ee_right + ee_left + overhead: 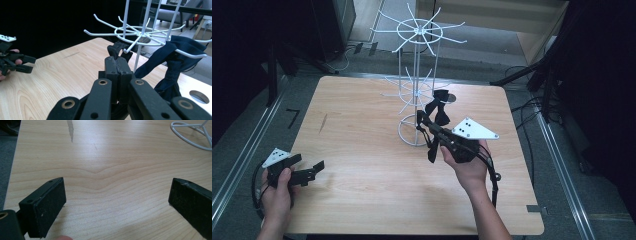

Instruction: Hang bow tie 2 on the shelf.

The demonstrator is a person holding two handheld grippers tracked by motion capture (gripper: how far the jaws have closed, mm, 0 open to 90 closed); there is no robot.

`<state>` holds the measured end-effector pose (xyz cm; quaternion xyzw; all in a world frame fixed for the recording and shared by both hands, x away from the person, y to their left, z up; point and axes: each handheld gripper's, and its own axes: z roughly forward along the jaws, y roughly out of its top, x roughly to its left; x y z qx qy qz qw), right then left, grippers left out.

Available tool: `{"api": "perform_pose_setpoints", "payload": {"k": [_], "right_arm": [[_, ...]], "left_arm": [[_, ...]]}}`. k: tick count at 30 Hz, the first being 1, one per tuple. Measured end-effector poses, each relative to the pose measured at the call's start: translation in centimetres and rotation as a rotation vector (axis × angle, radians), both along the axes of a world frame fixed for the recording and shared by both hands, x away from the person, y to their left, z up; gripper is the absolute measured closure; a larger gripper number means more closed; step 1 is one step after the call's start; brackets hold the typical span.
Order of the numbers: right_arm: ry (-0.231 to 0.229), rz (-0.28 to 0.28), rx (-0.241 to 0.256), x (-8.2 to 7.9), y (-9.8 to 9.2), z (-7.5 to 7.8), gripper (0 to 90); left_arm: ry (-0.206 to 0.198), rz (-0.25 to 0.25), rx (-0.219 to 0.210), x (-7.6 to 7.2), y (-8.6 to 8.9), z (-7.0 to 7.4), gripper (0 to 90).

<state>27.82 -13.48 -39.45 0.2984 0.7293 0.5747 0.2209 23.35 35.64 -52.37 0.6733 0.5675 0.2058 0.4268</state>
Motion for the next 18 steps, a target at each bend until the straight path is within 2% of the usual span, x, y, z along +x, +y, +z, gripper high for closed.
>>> {"api": "perform_pose_setpoints", "payload": {"k": [10, 18], "right_arm": [[-0.016, -0.016, 0.013, 0.3, -0.5, 0.4, 90.0], [0.005, -0.030, 0.037, 0.9, -1.0, 0.1, 90.0]], "left_arm": [[-0.001, 0.000, 0.001, 0.0, 0.0, 0.0, 1.6], [-0.001, 0.000, 0.001, 0.0, 0.0, 0.0, 1.6]]}}
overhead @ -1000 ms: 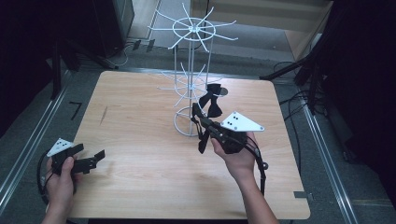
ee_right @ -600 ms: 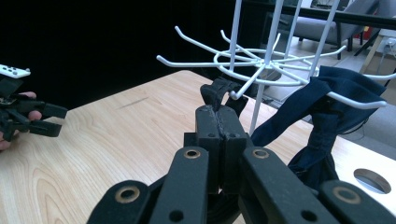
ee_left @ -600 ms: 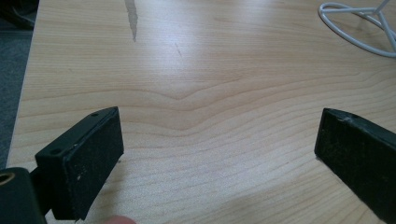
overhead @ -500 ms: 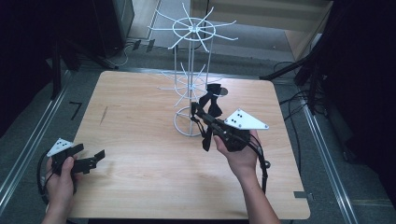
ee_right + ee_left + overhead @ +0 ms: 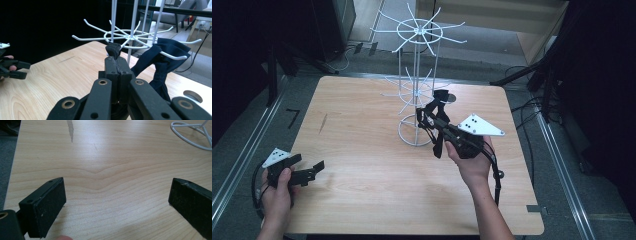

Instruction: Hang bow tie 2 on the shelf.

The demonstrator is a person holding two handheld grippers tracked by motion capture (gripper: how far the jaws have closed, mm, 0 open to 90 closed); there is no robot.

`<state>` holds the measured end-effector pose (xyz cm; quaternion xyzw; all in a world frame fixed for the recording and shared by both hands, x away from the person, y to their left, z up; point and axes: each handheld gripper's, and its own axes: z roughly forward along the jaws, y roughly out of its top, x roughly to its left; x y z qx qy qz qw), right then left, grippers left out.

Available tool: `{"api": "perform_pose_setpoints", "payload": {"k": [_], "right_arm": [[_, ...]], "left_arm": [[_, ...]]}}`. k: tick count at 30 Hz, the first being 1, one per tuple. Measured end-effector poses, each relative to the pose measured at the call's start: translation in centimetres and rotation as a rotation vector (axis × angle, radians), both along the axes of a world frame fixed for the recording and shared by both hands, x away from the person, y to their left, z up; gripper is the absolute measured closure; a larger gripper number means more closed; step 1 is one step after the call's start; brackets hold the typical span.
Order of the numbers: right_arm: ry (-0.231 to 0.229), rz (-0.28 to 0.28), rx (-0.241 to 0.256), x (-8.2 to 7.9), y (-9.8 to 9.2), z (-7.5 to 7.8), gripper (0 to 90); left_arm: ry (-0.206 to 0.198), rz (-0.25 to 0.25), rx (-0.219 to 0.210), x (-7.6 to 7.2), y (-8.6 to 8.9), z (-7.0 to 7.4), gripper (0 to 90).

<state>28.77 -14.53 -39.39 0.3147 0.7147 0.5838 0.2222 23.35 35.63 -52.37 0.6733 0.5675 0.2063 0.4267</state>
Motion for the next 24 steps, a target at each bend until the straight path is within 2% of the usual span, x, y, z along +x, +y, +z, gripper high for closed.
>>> {"api": "perform_pose_setpoints", "payload": {"k": [7, 17, 24], "right_arm": [[0.020, -0.017, 0.013, 0.8, -0.1, -0.4, 90.0], [0.048, -0.044, 0.006, 2.1, 0.6, -1.1, 90.0], [0.087, -0.068, 0.005, 3.1, 1.3, -1.8, 90.0]], "left_arm": [[0.005, -0.001, 0.000, 0.0, 0.0, 0.0, 1.6], [0.001, -0.002, -0.003, 0.0, 0.0, 0.0, 1.6], [0.002, -0.003, -0.004, 0.0, 0.1, 0.0, 1.6]]}}
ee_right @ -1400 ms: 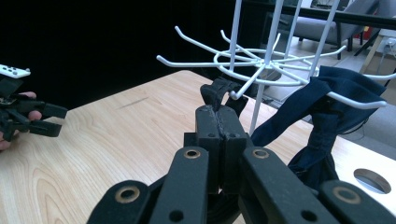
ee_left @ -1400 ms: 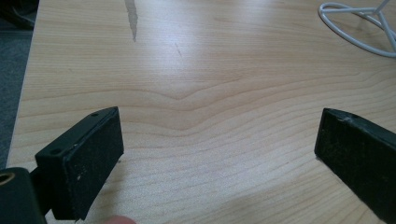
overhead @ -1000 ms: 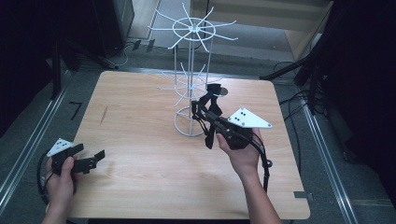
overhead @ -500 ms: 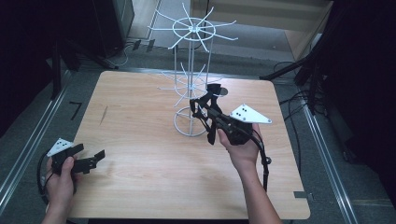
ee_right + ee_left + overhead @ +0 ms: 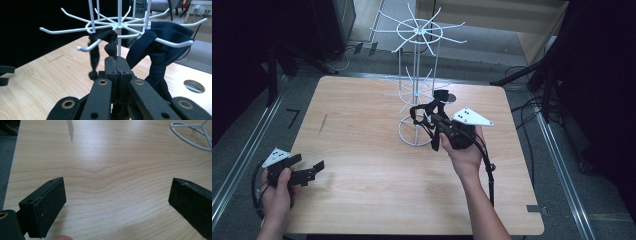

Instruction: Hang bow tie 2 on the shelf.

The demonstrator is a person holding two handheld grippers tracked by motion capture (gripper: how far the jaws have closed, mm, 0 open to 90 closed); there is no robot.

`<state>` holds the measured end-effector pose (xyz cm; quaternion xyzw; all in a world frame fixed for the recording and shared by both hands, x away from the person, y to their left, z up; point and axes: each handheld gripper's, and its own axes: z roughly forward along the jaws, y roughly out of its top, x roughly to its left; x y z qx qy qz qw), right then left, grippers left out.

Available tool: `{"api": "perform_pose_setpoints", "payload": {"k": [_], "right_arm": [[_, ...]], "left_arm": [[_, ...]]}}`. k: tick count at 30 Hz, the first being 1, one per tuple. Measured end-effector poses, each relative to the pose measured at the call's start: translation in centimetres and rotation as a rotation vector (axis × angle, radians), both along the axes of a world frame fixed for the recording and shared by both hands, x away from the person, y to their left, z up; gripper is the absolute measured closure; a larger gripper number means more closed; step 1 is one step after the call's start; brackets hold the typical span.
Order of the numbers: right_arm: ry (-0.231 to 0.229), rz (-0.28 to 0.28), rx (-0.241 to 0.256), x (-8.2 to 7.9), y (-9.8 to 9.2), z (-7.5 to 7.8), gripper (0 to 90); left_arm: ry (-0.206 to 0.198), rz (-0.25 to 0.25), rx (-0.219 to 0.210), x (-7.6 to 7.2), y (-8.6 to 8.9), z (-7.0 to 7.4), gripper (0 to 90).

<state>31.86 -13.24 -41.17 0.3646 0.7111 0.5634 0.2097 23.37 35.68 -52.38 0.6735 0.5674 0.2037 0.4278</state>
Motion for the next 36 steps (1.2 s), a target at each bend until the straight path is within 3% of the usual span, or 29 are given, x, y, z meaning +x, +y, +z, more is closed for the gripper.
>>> {"api": "perform_pose_setpoints", "payload": {"k": [11, 22, 30, 36], "right_arm": [[0.027, -0.014, -0.002, 0.7, 0.6, -1.3, 86.0], [0.028, 0.007, -0.008, 0.2, 0.3, -2.0, 78.7], [0.000, 0.013, -0.034, -0.6, 0.0, -2.4, 56.8], [0.016, 0.024, -0.007, -1.1, -0.5, -2.6, 35.8]], "left_arm": [[0.001, -0.002, -0.001, 0.0, 0.0, 0.0, 1.6], [0.000, 0.000, -0.002, 0.0, 0.0, 0.0, 1.6], [0.001, 0.001, -0.001, 0.0, 0.0, 0.0, 1.6], [0.001, 0.000, 0.001, 0.0, 0.0, 0.0, 1.6]]}}
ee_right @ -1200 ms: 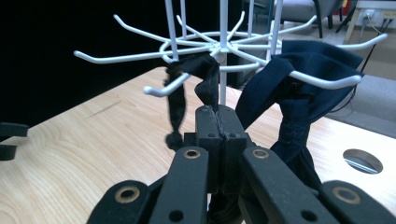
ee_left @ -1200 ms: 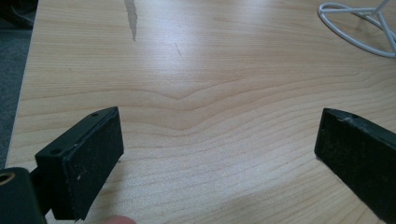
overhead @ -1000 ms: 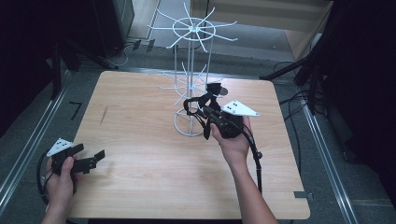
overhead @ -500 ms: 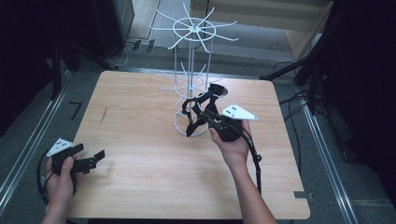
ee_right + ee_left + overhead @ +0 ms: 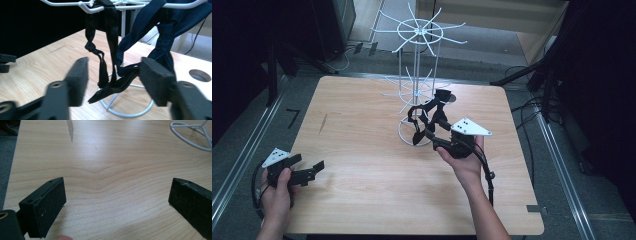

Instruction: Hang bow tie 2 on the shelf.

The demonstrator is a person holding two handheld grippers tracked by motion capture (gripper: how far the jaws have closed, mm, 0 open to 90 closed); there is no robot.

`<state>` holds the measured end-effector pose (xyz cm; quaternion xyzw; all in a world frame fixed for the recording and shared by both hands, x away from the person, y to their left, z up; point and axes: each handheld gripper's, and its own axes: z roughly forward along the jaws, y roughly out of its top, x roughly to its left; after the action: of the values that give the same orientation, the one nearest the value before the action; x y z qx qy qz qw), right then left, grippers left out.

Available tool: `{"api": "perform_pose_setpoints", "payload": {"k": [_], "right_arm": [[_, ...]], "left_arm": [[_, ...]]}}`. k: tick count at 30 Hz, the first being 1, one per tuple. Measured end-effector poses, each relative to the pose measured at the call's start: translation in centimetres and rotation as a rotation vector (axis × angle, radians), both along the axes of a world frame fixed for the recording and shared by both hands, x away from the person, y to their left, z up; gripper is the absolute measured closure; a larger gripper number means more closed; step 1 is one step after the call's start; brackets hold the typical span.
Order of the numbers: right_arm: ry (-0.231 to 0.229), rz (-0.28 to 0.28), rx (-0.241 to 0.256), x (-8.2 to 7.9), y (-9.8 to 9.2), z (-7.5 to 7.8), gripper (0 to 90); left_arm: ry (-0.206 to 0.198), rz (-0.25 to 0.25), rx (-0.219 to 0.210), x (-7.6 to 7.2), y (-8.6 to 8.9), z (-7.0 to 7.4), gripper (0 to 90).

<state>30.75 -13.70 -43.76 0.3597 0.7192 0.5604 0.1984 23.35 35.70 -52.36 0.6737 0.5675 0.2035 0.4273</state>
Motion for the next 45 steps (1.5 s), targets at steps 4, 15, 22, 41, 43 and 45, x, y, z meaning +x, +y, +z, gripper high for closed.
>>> {"api": "perform_pose_setpoints", "payload": {"k": [4, 15, 22, 41, 43, 45], "right_arm": [[-0.001, 0.004, 0.002, -0.4, -0.2, 0.1, 26.2], [0.000, -0.013, -0.020, -1.6, -1.0, -1.1, 13.0], [0.021, -0.025, -0.012, -2.1, -2.2, -2.0, 11.4], [0.068, -0.091, -0.042, -3.2, -5.5, -4.6, 7.7], [0.071, -0.098, -0.045, -3.3, -5.9, -5.0, 7.0], [0.085, -0.108, -0.046, -3.5, -6.4, -5.4, 4.2]], "left_arm": [[-0.002, 0.002, -0.002, 0.0, 0.0, 0.0, 1.6], [-0.002, 0.001, -0.003, 0.0, 0.0, 0.0, 1.6], [-0.002, 0.001, -0.002, 0.0, 0.1, 0.0, 1.6], [-0.003, 0.001, -0.004, 0.0, 0.1, 0.0, 1.6], [-0.003, 0.001, -0.004, 0.0, 0.1, 0.0, 1.6], [-0.003, 0.002, -0.005, 0.0, 0.1, 0.0, 1.6]]}}
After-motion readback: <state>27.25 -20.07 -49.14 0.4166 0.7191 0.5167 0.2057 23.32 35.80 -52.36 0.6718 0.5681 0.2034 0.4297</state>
